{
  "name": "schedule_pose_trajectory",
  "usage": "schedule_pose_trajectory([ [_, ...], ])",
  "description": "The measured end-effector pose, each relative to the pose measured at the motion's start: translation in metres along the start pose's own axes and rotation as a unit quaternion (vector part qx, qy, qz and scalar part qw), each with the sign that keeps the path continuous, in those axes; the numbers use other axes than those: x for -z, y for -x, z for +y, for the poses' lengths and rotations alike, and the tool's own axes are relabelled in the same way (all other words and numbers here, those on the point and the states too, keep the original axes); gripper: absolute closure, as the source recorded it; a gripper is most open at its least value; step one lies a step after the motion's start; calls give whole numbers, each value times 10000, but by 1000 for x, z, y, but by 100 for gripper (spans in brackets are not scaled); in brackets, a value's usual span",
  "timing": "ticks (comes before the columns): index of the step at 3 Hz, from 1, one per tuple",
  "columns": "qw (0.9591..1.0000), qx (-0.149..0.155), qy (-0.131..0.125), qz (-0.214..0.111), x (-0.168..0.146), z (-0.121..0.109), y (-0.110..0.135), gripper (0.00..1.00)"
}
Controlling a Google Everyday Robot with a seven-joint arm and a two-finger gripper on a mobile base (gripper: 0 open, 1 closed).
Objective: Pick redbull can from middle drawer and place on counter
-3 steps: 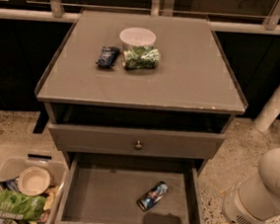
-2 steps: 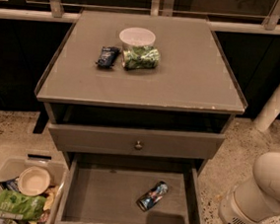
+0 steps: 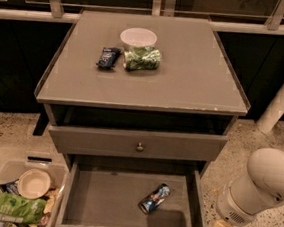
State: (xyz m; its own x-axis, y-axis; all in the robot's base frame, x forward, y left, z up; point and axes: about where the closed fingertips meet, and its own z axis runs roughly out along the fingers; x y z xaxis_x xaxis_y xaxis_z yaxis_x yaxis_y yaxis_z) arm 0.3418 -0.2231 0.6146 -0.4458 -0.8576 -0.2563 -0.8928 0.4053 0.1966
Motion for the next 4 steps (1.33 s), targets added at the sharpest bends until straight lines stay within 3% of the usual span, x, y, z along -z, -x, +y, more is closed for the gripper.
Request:
schedule_pose_trajectory([
  [1,9945,803,-589,331,-11,-15,33,0],
  [2,9786,1465,-1420,260,-7,-35,66,0],
  [3,9752,1507,-1615,126,-4,-44,75,0],
  [4,9753,1507,-1607,132,-4,-44,75,0],
])
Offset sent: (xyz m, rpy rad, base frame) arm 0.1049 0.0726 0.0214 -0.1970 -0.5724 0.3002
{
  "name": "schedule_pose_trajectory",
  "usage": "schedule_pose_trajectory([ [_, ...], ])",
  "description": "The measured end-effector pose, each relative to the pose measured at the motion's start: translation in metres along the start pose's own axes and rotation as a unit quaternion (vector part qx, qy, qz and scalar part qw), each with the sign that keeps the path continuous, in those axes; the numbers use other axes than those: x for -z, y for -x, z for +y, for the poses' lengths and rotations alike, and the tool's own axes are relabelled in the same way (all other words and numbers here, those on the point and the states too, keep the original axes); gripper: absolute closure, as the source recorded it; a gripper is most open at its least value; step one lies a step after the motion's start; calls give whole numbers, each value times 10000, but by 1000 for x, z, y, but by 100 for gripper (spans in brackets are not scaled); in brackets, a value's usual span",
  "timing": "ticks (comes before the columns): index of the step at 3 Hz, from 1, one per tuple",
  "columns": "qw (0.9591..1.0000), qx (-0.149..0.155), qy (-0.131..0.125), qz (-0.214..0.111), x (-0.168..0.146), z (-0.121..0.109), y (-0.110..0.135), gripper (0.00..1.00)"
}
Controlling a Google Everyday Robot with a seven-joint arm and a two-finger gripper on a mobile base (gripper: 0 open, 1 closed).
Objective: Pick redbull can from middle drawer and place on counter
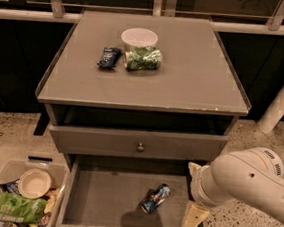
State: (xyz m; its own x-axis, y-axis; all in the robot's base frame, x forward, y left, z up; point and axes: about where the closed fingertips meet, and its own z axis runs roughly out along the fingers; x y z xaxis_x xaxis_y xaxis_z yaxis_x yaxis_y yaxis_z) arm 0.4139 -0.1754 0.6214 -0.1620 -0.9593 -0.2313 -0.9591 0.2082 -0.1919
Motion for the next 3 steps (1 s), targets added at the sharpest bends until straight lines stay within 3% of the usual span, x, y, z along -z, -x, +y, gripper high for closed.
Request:
schedule_pose_trajectory([
  [1,9997,-52,79,-230,-3,-9,-11,0],
  [2,9947,-429,523,-776,-21,-25,-52,0],
  [3,9903,-90,767,-1157,-50,-55,-74,0],
])
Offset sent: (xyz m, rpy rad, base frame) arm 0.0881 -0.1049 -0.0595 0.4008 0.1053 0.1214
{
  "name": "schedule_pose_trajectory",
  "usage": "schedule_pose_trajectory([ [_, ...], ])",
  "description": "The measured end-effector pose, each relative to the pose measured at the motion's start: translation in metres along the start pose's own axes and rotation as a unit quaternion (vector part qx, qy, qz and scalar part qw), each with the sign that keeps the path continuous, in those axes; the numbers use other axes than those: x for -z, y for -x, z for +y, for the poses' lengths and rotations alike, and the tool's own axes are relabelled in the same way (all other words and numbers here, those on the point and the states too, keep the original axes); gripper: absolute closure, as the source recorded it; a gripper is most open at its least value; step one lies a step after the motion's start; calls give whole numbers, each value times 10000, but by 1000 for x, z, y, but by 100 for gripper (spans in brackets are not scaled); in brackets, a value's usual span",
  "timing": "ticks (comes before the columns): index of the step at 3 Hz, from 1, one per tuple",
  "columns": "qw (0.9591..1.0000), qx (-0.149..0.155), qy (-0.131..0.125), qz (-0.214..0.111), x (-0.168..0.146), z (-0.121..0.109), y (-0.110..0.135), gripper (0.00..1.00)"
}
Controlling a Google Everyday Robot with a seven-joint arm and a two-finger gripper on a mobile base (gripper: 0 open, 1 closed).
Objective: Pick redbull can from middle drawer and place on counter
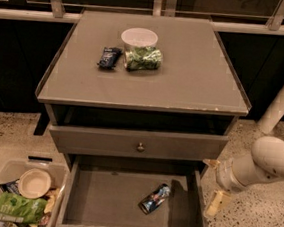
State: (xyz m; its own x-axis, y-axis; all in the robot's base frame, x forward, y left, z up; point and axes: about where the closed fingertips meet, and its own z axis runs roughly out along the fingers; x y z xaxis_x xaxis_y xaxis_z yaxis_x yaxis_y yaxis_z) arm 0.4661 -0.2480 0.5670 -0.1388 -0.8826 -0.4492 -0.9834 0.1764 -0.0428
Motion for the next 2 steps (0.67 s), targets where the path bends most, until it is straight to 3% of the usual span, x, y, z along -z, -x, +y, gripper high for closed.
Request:
schedule_pose_trajectory([
  [1,9997,189,-139,-79,4,-20,0,0],
  [2,9997,192,-112,-83,-11,-13,-1,0],
])
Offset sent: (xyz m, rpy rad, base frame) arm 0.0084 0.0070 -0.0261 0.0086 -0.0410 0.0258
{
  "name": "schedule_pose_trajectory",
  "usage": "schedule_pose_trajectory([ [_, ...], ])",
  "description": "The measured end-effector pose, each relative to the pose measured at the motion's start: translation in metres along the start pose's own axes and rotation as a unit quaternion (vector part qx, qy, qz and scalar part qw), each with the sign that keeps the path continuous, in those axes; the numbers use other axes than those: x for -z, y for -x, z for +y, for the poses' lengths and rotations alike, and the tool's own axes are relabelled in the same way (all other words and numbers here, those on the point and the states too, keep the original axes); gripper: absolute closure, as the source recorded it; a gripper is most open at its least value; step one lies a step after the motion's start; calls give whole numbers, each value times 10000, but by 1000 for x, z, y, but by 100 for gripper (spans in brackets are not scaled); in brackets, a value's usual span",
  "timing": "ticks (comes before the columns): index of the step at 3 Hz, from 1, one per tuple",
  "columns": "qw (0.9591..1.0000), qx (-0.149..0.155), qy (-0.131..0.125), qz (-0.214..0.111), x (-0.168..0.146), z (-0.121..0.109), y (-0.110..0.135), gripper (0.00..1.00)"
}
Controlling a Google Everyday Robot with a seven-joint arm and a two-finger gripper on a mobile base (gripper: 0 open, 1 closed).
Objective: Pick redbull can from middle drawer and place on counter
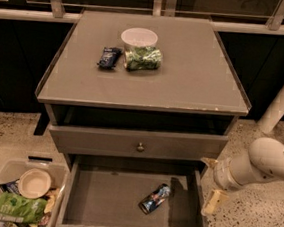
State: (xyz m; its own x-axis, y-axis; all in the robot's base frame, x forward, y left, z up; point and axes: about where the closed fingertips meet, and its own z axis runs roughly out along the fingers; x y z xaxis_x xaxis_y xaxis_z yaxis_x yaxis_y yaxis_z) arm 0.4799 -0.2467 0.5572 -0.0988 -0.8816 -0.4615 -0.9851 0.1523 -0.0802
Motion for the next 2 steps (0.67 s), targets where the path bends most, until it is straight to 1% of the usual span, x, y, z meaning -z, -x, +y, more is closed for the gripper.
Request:
schedule_pose_trajectory([
  [1,9998,24,142,-126,-45,20,6,0],
  [2,9986,81,363,-379,-92,35,18,0],
])
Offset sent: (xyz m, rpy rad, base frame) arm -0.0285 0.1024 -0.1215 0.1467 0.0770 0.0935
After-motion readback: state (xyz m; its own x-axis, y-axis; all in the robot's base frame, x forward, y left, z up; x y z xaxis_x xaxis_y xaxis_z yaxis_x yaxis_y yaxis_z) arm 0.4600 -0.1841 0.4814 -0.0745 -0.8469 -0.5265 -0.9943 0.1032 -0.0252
